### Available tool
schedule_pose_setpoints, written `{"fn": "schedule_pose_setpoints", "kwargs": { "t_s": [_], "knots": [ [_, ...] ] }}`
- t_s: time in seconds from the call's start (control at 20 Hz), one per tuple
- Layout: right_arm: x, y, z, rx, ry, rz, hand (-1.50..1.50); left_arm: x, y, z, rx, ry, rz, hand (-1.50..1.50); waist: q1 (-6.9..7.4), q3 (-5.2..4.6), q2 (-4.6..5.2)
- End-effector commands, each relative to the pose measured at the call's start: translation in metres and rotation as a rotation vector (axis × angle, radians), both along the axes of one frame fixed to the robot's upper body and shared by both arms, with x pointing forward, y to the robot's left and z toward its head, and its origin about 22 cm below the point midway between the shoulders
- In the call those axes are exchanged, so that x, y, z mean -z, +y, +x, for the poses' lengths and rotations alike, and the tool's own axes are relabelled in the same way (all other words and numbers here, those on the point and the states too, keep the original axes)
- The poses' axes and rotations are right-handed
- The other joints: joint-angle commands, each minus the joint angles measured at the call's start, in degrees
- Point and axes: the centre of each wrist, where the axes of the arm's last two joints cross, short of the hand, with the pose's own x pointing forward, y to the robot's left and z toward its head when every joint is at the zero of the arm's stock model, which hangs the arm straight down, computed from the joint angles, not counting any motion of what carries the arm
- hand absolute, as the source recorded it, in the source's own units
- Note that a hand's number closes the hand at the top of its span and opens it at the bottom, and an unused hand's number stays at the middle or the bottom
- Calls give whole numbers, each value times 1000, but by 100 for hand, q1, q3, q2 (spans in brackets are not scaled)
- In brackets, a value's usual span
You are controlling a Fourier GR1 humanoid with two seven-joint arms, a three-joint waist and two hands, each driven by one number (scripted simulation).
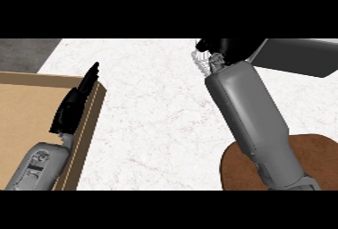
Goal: Pick the bell pepper from the cutting board and place it in the tiered basket
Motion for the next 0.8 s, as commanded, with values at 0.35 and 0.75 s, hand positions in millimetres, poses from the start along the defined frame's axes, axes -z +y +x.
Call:
{"fn": "schedule_pose_setpoints", "kwargs": {
  "t_s": [0.35,0.75],
  "knots": [
    [-60,31,25,290,-31,35,150,4,-7,3,-14,20,-11,0,-81,25,21],
    [-56,34,45,347,71,-86,150,3,8,1,-53,11,-6,0,-304,32,-1]
  ]
}}
